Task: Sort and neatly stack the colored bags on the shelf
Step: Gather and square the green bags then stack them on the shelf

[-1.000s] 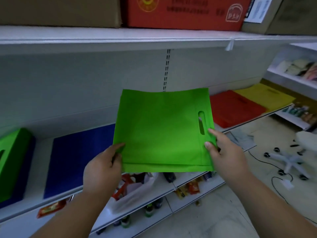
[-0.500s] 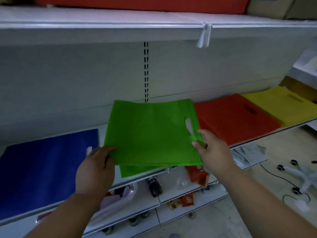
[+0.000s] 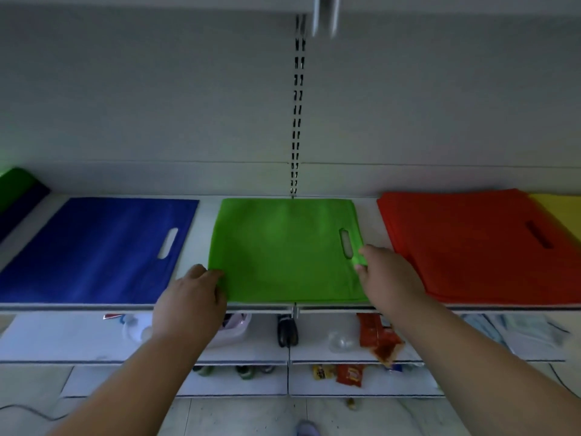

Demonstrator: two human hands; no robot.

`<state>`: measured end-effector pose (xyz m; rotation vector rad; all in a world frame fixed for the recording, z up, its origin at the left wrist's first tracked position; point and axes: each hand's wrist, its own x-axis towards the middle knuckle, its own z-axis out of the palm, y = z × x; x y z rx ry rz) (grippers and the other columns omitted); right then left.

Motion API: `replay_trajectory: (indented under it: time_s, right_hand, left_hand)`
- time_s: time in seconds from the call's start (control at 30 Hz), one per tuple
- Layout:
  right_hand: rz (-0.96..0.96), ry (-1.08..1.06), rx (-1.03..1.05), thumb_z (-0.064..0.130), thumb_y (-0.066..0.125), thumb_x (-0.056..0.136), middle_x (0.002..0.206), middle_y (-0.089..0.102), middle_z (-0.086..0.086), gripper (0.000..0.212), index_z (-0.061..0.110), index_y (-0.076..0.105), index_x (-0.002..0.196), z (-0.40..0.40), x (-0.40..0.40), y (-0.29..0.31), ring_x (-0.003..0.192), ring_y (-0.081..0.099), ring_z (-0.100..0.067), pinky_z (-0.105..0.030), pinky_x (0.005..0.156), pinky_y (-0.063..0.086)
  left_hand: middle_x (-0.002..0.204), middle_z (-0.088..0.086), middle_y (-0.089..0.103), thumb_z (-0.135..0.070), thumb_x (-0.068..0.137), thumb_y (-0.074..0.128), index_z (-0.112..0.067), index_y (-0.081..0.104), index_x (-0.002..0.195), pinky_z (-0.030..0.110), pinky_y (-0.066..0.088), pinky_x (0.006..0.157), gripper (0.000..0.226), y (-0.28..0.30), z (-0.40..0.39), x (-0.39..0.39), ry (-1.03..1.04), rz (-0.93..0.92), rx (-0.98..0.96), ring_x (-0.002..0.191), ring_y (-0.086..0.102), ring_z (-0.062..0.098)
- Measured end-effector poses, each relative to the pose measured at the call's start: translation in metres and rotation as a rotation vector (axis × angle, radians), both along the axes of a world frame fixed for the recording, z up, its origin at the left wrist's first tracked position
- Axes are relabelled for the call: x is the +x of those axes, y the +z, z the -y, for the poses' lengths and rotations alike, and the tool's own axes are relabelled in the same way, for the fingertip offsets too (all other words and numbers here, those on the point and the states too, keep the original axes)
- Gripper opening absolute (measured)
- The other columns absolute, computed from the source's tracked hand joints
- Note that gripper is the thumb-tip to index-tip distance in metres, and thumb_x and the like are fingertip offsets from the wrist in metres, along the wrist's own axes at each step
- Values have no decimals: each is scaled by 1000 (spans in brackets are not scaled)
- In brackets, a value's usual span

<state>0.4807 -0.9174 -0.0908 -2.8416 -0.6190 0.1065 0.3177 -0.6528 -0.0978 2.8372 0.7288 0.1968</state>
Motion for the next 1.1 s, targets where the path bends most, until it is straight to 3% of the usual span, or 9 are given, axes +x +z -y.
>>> replay_trajectory:
  time_s: [0.13, 0.27, 0.4, 0.47, 0.6, 0.73, 0.87, 1.1]
  right_hand:
    - [25, 33, -80, 28, 53, 97, 96, 61, -7, 16, 13, 55, 103, -1, 3, 0, 80, 57, -23, -32, 63, 41]
    - [72, 51, -141, 34, 54, 96, 101, 60, -6, 27, 14, 53, 113, -4, -2, 8, 84, 58, -22, -30, 63, 40]
    - [85, 163, -36, 40, 51, 97, 122, 58, -10, 43, 14, 48, 131, -39, -25, 29, 103, 58, -23, -34, 85, 50]
    - [103, 234, -6, 43, 49, 97, 122, 58, -7, 46, 15, 47, 133, -72, -43, 43, 106, 56, -23, -36, 91, 48]
    - [124, 361, 48, 46, 46, 97, 122, 55, -5, 47, 18, 46, 135, -155, -92, 69, 107, 54, -24, -34, 89, 46]
    - [137, 451, 103, 49, 44, 97, 124, 55, -6, 51, 19, 44, 139, -253, -151, 83, 111, 52, -26, -37, 93, 43]
    - [113, 489, 159, 52, 40, 98, 134, 48, -3, 56, 20, 38, 144, -346, -215, 95, 121, 47, -23, -37, 99, 41]
    - [102, 553, 195, 51, 41, 97, 136, 51, -4, 55, 20, 41, 143, -482, -290, 107, 121, 48, -22, -39, 97, 42]
  left_hand:
    - [96, -2, 55, -27, 92, 48, -27, 68, 112, 31, 46, 59, 28, -4, 2, 5, -12, -75, 49, 79, 60, 23]
    - [92, 2, 49, -27, 89, 56, -21, 70, 96, 31, 39, 55, 16, -2, 0, 5, 4, -59, 102, 73, 58, 26]
    - [94, 3, 54, -28, 87, 62, -20, 70, 106, 31, 42, 58, 21, 5, -11, -10, -6, 46, 41, 75, 61, 28]
    - [96, 3, 57, -30, 87, 65, -22, 70, 112, 33, 46, 61, 26, 9, -26, -27, 5, 115, 9, 76, 62, 28]
    - [101, 2, 58, -30, 85, 67, -24, 69, 113, 34, 49, 64, 28, 10, -80, -83, 78, 178, -9, 80, 64, 29]
    - [95, -5, 59, -38, 83, 52, -30, 70, 102, 29, 46, 57, 27, 9, -162, -164, 146, 212, 19, 72, 63, 22]
    - [98, -5, 60, -31, 87, 60, -28, 68, 109, 28, 44, 55, 24, 15, -248, -244, 262, 235, 43, 69, 60, 18]
    - [109, -11, 55, -37, 91, 51, -31, 62, 118, 34, 53, 66, 30, 14, -361, -341, 389, 242, -40, 74, 60, 14]
